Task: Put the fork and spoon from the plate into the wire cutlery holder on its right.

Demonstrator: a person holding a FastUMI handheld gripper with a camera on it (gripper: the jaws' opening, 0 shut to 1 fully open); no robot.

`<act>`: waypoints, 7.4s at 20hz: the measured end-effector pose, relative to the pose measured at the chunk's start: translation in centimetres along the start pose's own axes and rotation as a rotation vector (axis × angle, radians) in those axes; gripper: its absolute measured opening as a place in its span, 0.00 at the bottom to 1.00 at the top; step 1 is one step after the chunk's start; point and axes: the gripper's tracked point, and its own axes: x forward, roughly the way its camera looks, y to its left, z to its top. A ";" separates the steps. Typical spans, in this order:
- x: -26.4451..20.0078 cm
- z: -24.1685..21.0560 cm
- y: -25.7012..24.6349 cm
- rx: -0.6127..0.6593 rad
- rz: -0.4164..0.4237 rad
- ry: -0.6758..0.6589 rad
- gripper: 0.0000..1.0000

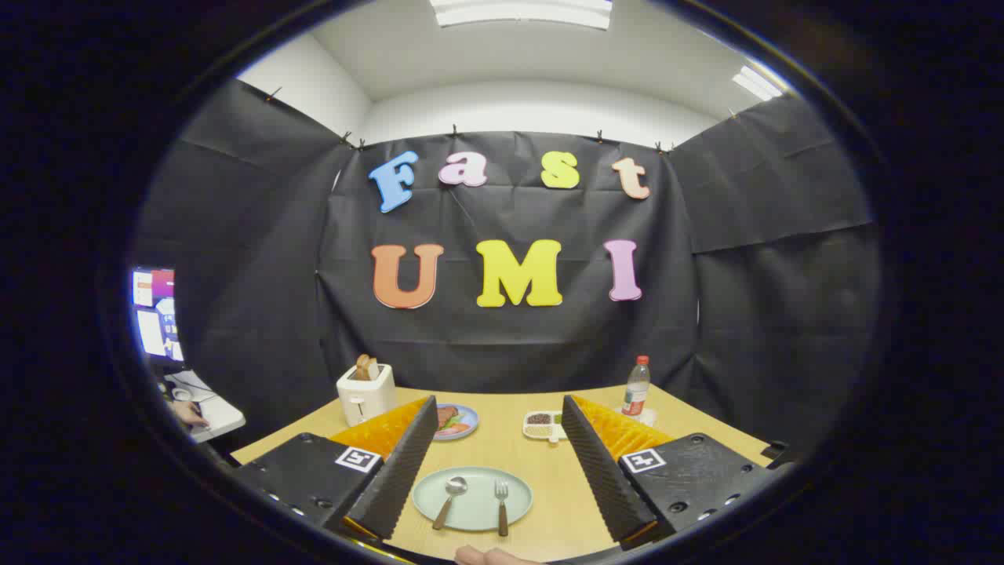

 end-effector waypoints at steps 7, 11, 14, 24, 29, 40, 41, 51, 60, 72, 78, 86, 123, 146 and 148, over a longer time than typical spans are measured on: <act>-0.8 0.8 -0.3 -0.019 -0.013 -0.026 0.95; -1.1 0.9 -0.4 -0.018 -0.012 -0.031 0.95; -1.1 0.7 -0.5 -0.017 -0.015 -0.024 0.95; 1.0 -2.8 -1.0 -0.014 -0.021 0.090 0.95; 3.6 -6.5 -0.9 -0.023 -0.012 0.206 0.95; 10.0 -21.1 0.3 -0.067 0.055 0.747 0.96; 10.2 -22.1 0.3 -0.058 0.057 0.791 0.96; 11.4 -27.8 0.6 -0.079 0.066 1.020 0.95; 11.3 -30.5 0.2 -0.022 0.030 1.134 0.43; 11.1 -30.6 -0.1 0.015 0.048 1.135 0.02; 10.8 -27.2 -0.9 0.028 0.064 1.048 0.02; 9.4 -21.6 -4.5 0.052 0.079 0.930 0.02; 6.2 -17.7 -21.4 0.159 -0.067 0.846 0.67; 8.3 -19.6 0.1 0.035 0.120 0.875 0.97; 8.6 -20.8 1.9 0.033 0.131 0.897 0.97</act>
